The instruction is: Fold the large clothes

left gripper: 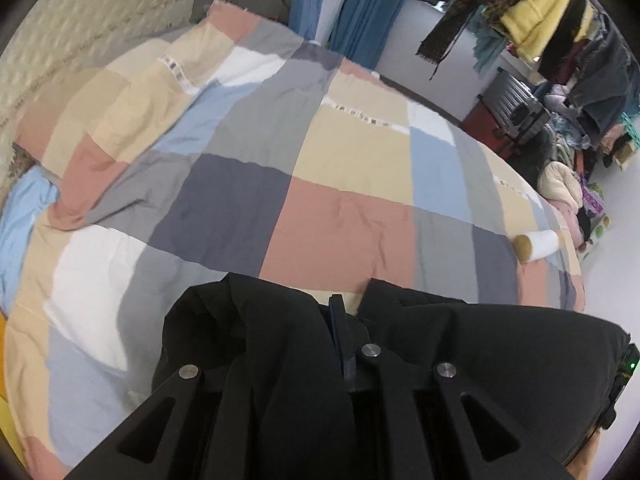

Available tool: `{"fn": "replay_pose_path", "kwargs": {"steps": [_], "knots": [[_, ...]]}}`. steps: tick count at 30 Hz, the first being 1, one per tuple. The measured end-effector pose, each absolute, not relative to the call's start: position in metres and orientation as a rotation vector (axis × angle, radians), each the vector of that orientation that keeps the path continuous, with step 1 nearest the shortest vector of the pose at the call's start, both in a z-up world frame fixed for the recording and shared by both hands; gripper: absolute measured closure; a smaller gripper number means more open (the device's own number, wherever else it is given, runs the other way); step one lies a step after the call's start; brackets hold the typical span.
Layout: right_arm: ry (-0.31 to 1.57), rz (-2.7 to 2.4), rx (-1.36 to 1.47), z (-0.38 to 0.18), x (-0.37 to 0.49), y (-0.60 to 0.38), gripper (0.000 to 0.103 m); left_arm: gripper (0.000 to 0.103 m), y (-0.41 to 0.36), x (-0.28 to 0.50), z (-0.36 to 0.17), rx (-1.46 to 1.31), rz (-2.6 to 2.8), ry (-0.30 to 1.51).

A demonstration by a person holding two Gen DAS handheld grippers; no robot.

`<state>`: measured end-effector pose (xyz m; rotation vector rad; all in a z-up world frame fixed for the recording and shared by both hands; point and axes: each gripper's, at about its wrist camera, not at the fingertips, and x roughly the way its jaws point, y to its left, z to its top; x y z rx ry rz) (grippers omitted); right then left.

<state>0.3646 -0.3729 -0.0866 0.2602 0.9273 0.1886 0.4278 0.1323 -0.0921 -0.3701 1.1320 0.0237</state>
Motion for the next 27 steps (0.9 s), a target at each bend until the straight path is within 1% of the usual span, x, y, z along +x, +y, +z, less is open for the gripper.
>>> {"fn": "replay_pose_path", "kwargs": {"steps": [2, 7, 12, 16, 20, 22, 23, 24, 26, 27], "knots": [[0.946, 0.184, 0.258, -0.101, 0.373, -0.37, 0.091, 0.09, 0.13, 0.438, -0.108, -0.376, 0.033, 1.148], [0.988, 0.178, 0.303, -0.131, 0.384, -0.37, 0.091, 0.09, 0.121, 0.445, -0.123, -0.366, 0.048, 1.147], [1.016, 0.186, 0.387, -0.134, 0.376, -0.379, 0.089, 0.09, 0.121, 0.439, -0.126, -0.392, 0.042, 1.145], [1.065, 0.174, 0.473, -0.127, 0.365, -0.388, 0.088, 0.09, 0.131, 0.418, -0.123, -0.49, 0.037, 1.147], [1.092, 0.176, 0.518, -0.111, 0.348, -0.395, 0.08, 0.087, 0.146, 0.39, -0.1, -0.564, -0.019, 1.154], [1.094, 0.185, 0.561, -0.098, 0.334, -0.401, 0.075, 0.084, 0.151, 0.375, -0.084, -0.568, -0.055, 1.149], [1.092, 0.19, 0.58, -0.094, 0.33, -0.403, 0.069, 0.083, 0.152, 0.368, -0.078, -0.571, -0.068, 1.147], [1.088, 0.197, 0.601, -0.087, 0.322, -0.405, 0.064, 0.08, 0.155, 0.358, -0.066, -0.581, -0.096, 1.142], [1.085, 0.21, 0.606, -0.074, 0.31, -0.406, 0.06, 0.075, 0.157, 0.342, -0.048, -0.584, -0.132, 1.131], [1.081, 0.214, 0.596, -0.067, 0.304, -0.405, 0.059, 0.07, 0.157, 0.334, -0.04, -0.591, -0.153, 1.128]]}}
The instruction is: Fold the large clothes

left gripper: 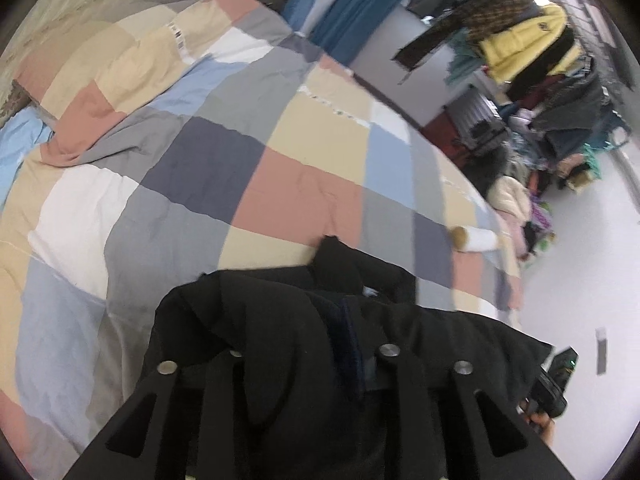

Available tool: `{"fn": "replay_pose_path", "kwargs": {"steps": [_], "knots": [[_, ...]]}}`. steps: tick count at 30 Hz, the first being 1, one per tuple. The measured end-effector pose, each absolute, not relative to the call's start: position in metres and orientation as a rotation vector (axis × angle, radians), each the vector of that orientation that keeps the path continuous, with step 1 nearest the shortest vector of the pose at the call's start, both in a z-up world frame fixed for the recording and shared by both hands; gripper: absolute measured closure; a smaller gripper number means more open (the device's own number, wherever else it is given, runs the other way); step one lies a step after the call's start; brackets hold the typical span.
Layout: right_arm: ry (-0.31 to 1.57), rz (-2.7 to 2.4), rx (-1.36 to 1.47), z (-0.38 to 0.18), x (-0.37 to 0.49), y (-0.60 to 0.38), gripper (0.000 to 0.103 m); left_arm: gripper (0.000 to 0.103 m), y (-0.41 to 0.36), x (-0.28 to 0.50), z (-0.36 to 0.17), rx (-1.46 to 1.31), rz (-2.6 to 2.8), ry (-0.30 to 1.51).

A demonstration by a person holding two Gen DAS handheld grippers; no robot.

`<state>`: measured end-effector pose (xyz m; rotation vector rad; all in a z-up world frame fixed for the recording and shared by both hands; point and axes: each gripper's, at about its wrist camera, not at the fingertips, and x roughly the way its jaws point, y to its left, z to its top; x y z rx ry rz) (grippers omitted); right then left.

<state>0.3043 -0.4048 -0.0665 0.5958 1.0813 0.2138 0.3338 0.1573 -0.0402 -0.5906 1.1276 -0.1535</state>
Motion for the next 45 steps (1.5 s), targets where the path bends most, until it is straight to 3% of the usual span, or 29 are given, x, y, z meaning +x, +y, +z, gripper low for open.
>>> {"fn": "replay_pose_path", "kwargs": {"steps": [3, 12, 16, 17, 20, 27, 38, 42, 45], "knots": [[1.077, 0.238, 0.593, -0.048, 0.29, -0.403, 0.052, 0.058, 0.157, 0.311, -0.022, -0.594, -0.224, 1.132], [1.1, 0.34, 0.627, -0.017, 0.255, -0.423, 0.052, 0.057, 0.17, 0.255, -0.008, -0.441, -0.314, 1.223], [1.115, 0.349, 0.603, -0.021, 0.239, -0.439, 0.052, 0.055, 0.216, 0.237, -0.011, -0.527, -0.236, 1.176], [1.116, 0.341, 0.6, -0.022, 0.236, -0.444, 0.05, 0.055, 0.223, 0.234, -0.012, -0.542, -0.218, 1.165], [1.081, 0.243, 0.572, -0.02, 0.225, -0.465, 0.02, 0.055, 0.232, 0.225, -0.016, -0.528, -0.208, 1.147], [1.029, 0.179, 0.532, -0.016, 0.212, -0.473, 0.019, 0.055, 0.168, 0.202, -0.025, -0.42, -0.351, 1.074], [0.849, 0.322, 0.335, -0.024, 0.149, -0.337, 0.019, 0.055, 0.011, 0.12, -0.037, -0.037, -0.483, 0.745], [0.789, 0.343, 0.302, -0.037, 0.128, -0.294, 0.019, 0.055, -0.018, 0.122, -0.062, 0.013, -0.509, 0.758], [0.851, 0.351, 0.309, -0.059, 0.136, -0.274, 0.019, 0.055, -0.023, 0.139, -0.078, 0.019, -0.462, 0.794]]}}
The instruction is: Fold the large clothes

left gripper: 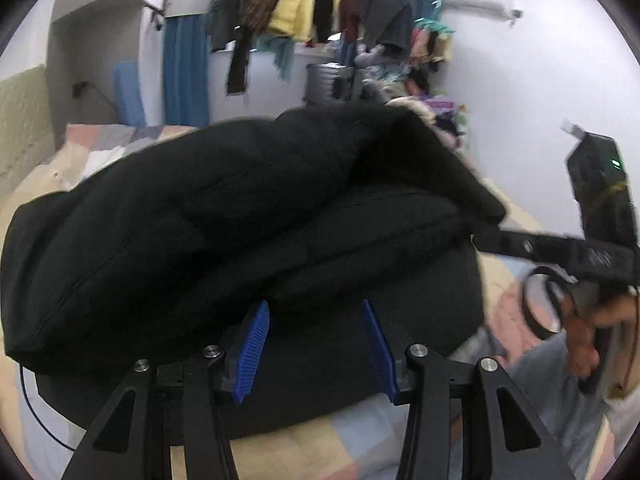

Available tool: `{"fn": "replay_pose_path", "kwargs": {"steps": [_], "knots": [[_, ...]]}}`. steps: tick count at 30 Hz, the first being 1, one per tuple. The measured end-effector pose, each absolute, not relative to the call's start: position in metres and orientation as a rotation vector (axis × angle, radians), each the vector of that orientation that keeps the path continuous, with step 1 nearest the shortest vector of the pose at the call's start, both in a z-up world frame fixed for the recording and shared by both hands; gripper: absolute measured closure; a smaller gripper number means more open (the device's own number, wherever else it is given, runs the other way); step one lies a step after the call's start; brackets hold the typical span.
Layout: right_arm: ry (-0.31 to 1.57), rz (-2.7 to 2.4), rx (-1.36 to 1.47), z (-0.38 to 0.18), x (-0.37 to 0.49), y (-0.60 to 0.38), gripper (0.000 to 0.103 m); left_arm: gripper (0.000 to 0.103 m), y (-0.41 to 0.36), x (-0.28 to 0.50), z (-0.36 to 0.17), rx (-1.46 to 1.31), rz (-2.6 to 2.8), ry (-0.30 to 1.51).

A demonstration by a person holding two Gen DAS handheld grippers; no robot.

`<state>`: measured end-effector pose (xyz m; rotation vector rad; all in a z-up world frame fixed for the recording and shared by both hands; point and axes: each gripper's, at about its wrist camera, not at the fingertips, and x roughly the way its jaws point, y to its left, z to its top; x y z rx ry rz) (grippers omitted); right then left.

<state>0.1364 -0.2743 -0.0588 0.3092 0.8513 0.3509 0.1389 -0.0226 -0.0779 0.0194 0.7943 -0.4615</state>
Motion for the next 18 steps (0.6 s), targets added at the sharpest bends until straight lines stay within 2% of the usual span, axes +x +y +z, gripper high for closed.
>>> {"fn": "replay_pose_path", "kwargs": {"steps": [8, 18], "knots": [[0.957, 0.325, 0.334, -0.1, 0.164, -0.266, 0.019, 0.055, -0.017, 0.171, -0.097, 0.021, -0.388, 0.789], [0.869, 0.249, 0.368, -0.086, 0.222, -0.274, 0.019, 0.055, -0.029, 0.221, -0.087, 0.045, -0.345, 0.747]]}}
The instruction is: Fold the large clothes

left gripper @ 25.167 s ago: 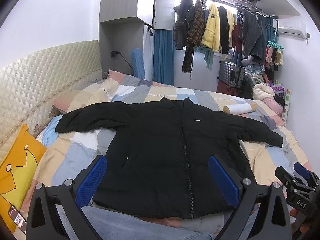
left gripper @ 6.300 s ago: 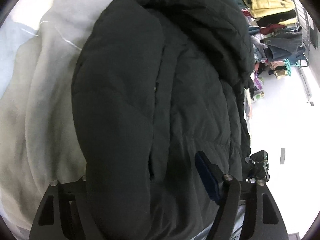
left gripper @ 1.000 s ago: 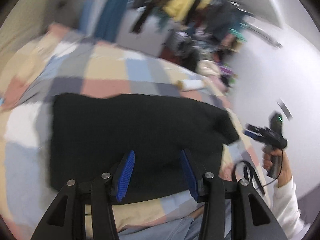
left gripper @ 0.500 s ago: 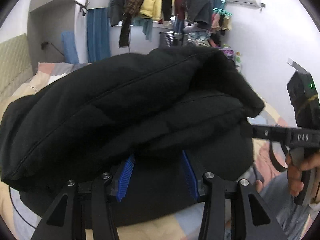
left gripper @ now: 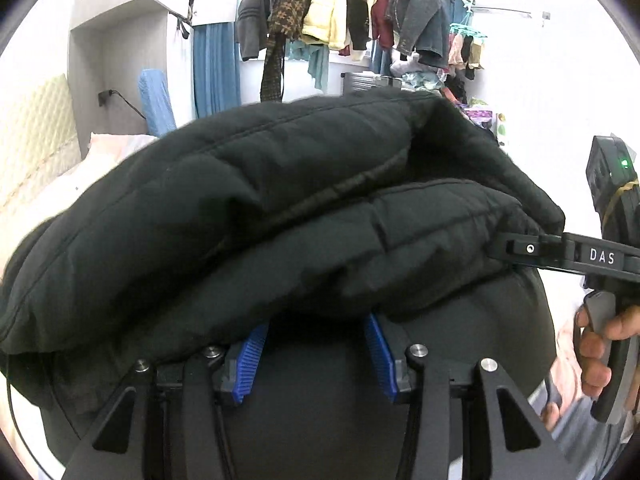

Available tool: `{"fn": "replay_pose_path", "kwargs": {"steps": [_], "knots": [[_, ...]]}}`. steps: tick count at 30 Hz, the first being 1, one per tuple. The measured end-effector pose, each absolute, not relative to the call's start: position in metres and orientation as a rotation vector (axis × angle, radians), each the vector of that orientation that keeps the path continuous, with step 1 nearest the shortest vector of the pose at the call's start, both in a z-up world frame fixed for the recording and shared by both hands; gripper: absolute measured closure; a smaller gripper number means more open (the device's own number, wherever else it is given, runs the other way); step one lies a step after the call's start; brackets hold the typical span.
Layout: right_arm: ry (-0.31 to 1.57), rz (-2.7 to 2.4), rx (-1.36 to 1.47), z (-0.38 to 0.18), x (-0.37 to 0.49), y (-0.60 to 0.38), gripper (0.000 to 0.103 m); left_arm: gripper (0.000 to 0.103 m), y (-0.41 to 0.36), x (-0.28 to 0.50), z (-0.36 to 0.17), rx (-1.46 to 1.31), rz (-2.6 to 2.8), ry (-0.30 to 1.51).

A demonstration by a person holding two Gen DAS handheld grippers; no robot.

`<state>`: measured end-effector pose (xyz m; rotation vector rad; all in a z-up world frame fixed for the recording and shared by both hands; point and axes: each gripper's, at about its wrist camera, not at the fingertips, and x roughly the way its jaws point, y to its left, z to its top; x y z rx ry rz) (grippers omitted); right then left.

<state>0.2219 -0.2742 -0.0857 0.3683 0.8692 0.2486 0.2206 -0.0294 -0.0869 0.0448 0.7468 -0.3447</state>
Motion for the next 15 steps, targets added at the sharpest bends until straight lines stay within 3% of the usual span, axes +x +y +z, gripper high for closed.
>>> {"fn": "replay_pose_path", "kwargs": {"steps": [10, 15], "knots": [[0.819, 0.152, 0.292, -0.096, 0.289, -0.266, 0.019, 0.055, -0.02, 0.289, -0.079, 0.06, -0.324, 0.682], [0.837, 0.154, 0.264, -0.11, 0.308, -0.26, 0.019, 0.055, -0.007, 0.324, -0.1, 0.024, -0.293, 0.757]]}}
